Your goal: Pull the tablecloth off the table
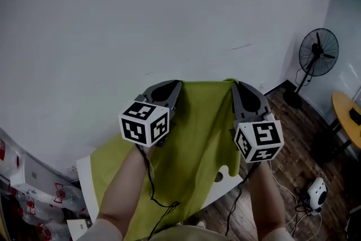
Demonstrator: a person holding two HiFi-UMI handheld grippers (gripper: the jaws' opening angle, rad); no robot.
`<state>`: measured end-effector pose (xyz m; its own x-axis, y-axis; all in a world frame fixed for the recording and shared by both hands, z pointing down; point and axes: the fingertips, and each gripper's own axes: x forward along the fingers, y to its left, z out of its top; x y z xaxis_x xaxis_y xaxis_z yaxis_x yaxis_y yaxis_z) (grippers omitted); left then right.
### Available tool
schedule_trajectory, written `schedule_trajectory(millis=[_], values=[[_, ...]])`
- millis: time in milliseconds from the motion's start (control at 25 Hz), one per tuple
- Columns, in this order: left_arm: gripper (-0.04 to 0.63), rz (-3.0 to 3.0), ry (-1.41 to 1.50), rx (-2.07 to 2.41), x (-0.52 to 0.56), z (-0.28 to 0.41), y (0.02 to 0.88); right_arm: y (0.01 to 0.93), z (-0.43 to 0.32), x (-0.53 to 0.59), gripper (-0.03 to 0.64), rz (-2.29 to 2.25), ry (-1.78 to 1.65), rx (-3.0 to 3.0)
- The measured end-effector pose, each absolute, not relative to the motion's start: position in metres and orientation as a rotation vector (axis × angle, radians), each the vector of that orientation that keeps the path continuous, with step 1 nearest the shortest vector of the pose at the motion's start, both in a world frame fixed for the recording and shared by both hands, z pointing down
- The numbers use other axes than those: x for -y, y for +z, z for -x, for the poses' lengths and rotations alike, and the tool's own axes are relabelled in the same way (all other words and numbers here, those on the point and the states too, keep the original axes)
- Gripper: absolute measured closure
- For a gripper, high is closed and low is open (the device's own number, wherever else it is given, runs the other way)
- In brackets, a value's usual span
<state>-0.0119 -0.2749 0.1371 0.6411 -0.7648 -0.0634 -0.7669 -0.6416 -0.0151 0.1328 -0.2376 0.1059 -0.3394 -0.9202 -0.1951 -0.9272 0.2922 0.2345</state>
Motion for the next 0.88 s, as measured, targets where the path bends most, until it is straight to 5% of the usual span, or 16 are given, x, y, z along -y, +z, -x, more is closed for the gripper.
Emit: schedule_trajectory(millis=[400,880], values=[[0.575,2.774,0.187,-1.144,0.256,-0.038,0.075,0.050,-0.179,0.209,0.584,1.827,0.580,-2.425],[0.575,2.752,0.020,-1.171,0.247,-0.036,0.128,0.100,-0.174,0.201,0.584,1.795,0.435,-2.529]])
